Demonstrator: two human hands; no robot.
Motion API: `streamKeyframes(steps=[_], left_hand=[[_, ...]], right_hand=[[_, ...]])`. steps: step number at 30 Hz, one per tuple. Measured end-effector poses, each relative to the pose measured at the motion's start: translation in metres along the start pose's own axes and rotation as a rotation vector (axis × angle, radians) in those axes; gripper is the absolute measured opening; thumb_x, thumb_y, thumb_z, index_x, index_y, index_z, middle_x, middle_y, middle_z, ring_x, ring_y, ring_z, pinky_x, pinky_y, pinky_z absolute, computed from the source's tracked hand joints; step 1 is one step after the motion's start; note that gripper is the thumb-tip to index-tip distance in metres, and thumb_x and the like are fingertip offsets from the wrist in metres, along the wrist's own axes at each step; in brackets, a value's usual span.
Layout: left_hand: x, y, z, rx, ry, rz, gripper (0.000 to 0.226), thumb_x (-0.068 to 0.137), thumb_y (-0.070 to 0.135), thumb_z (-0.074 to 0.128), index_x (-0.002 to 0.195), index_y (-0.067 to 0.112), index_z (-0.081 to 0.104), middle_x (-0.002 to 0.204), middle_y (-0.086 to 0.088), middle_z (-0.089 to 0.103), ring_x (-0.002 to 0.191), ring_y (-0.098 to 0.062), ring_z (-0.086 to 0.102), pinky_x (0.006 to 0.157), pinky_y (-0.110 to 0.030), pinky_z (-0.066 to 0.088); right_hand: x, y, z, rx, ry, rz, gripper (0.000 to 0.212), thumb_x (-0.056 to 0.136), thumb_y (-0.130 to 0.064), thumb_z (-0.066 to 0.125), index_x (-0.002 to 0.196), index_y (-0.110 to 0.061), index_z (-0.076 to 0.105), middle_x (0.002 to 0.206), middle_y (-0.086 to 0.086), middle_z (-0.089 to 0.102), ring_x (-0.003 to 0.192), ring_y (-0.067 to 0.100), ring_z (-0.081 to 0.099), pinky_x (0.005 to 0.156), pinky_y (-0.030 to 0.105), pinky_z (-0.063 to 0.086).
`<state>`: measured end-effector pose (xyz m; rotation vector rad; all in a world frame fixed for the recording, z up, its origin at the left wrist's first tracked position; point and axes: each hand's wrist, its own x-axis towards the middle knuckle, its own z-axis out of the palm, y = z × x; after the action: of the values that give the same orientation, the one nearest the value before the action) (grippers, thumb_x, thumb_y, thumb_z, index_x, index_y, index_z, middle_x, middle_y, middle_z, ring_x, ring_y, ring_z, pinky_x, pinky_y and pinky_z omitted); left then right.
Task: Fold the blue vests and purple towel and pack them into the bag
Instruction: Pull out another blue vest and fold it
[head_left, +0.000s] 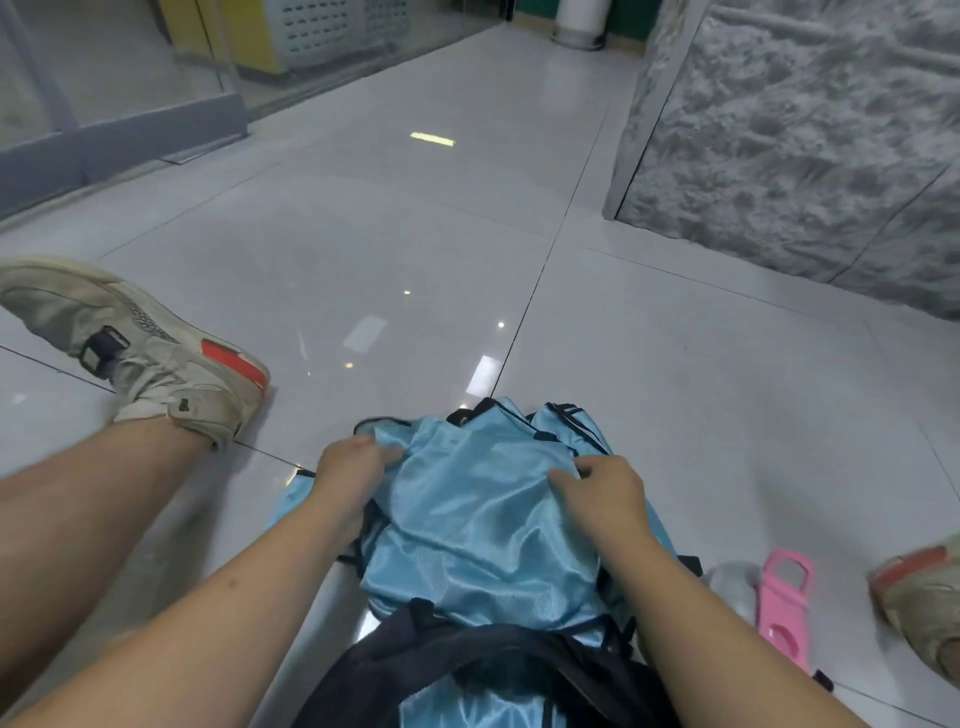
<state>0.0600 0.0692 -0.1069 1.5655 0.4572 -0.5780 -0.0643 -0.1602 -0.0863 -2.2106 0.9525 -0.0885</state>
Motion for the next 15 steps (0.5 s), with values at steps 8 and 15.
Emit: streamKeyframes(steps=[8,15], left_hand=[[-0.058,0.040,0.011,-0.140,-0.470,0.249,0.018,0.088,0.006,0.074,0.105,0.004,0.073,0.105,-0.019,0.076,0.092,-0.032,0.074,0.085,-0.041,0.056],[-0.088,0.008,0.049,0.270,-0.749,0.356,0.051,0.072,0.011,0.080,0.116,0.037,0.077,0.109,-0.008,0.078,0.101,-0.018,0.070,0.093,-0.033,0.051]], right_hand=[[-0.014,-0.009,-0.032,-0.053,0.062,0.024,0.016,0.092,-0.008,0.054,0.098,-0.013,0.068,0.092,0.001,0.067,0.066,0.018,0.053,0.060,0.031,0.044],[-0.038,-0.024,-0.025,0.355,-0.411,-0.219,0.038,0.090,-0.047,0.076,0.125,-0.041,0.066,0.116,-0.005,0.075,0.108,0.016,0.073,0.093,0.044,0.059]])
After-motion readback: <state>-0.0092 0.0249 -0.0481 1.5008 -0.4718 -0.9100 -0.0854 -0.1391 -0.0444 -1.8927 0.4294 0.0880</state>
